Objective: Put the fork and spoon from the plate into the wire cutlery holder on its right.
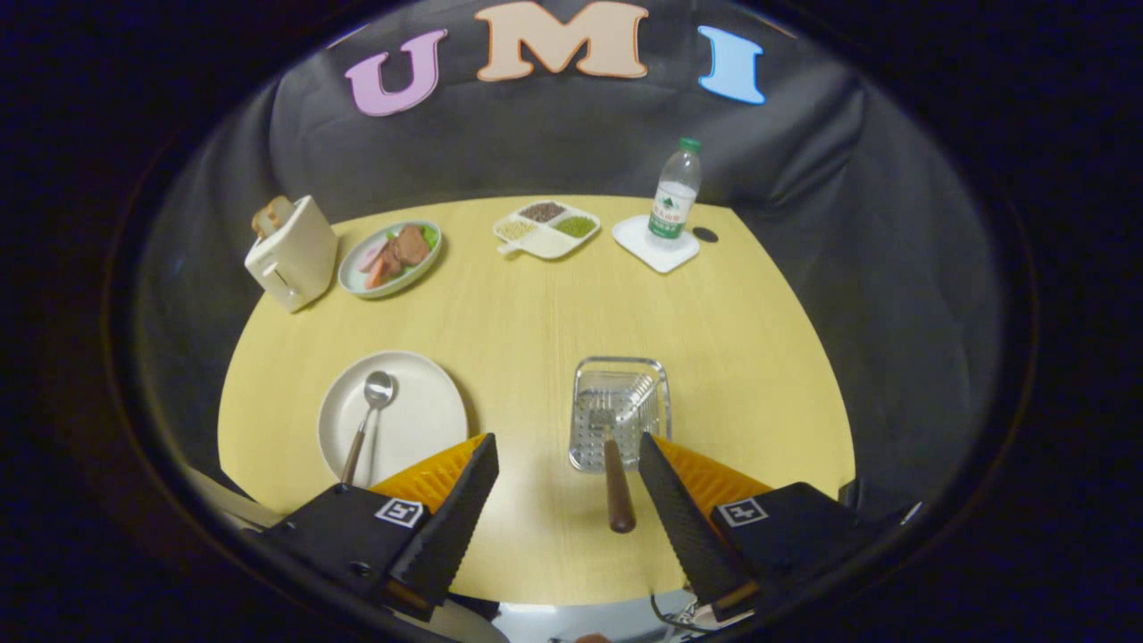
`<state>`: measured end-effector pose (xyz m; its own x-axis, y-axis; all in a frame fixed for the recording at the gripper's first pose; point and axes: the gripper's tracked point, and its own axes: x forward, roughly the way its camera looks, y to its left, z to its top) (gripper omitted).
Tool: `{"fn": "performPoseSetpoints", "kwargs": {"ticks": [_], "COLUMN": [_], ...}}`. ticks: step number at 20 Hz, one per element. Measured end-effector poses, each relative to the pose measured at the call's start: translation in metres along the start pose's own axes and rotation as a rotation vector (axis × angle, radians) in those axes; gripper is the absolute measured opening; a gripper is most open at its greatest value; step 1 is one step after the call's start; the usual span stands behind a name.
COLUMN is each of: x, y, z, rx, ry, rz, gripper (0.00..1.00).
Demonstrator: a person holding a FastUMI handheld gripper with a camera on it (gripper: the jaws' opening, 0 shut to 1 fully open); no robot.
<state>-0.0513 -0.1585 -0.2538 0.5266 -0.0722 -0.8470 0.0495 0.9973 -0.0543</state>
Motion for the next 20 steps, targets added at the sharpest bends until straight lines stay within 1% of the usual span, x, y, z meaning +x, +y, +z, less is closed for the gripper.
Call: {"fn": "performPoseSetpoints", "kwargs": {"ticks": [4,8,11,14,20], "x": [-0.007,-0.012,-0.013,-0.01,0.002], "y": [0.025,0.05,0.072,0.088,0.122], "z": [0.023,0.032,0.032,0.033,0.019], "rx": [0.015,-0.001,0.004,-0.009,-0.028], "ry": [-0.158,-0.246,-0.282,-0.324,-0.312], "rz": [0.022,0.052,0.087,0.09,0.12], "gripper": [1.0,1.0,1.0,1.0,1.0]}}
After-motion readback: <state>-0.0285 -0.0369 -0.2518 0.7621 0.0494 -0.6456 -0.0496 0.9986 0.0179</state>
